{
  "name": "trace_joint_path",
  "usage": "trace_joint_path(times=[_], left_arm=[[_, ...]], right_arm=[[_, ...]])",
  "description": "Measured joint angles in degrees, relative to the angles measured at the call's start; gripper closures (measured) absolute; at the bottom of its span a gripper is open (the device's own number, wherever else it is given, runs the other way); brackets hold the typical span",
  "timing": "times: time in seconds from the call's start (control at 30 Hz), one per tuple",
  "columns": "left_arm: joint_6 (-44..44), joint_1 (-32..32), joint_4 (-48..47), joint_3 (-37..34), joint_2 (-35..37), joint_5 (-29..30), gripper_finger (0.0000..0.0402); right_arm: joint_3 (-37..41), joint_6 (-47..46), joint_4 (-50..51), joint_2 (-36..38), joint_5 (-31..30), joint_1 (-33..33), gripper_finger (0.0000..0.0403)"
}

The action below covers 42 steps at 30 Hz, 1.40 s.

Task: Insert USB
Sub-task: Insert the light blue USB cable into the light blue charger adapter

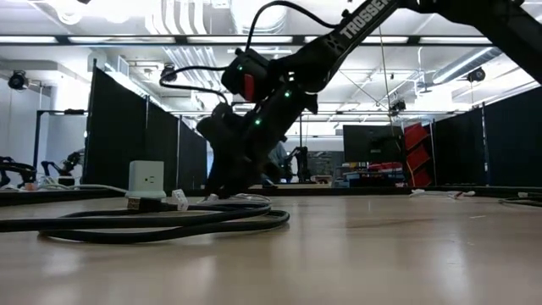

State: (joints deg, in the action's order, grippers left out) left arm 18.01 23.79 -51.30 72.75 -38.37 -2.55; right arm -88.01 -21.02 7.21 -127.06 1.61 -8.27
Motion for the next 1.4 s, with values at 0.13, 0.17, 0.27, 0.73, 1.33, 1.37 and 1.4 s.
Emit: trace_joint_path(times=[0.13,0.17,0.27,0.73,1.33,1.37,1.4], left_arm=[[-0.7,0.0,-0.3,-0.1,-0.3,0.0,0.0206],[-0.8,0.0,-0.3,-0.1,-0.4,0.0,0.0206],[-0.9,0.0,-0.3,-0.2,-0.4,0.0,0.0206],[-3.8,0.0,-0.7,-0.2,-0.4,-0.3,0.0206],[-25.9,0.0,-2.8,-2.8,-1.2,-19.5,0.0206],[-26.9,0.0,-2.9,-2.9,-1.6,-19.5,0.0206],[-27.9,0.0,-2.9,-3.0,-2.1,-19.5,0.0206]], right_arm=[[0.0,1.1,-2.4,-0.1,-2.0,0.0,0.0269],[0.0,1.3,-2.4,-0.3,-2.1,0.0,0.0274],[0.0,1.4,-2.2,-1.3,-2.1,-0.1,0.0289],[0.1,1.7,-5.3,-1.5,-3.1,-0.3,0.0388],[0.0,41.4,2.3,21.9,-12.6,4.0,0.0386],[0.0,44.1,2.7,23.0,-13.7,4.4,0.0386],[0.0,46.8,2.0,24.2,-14.9,4.7,0.0386]])
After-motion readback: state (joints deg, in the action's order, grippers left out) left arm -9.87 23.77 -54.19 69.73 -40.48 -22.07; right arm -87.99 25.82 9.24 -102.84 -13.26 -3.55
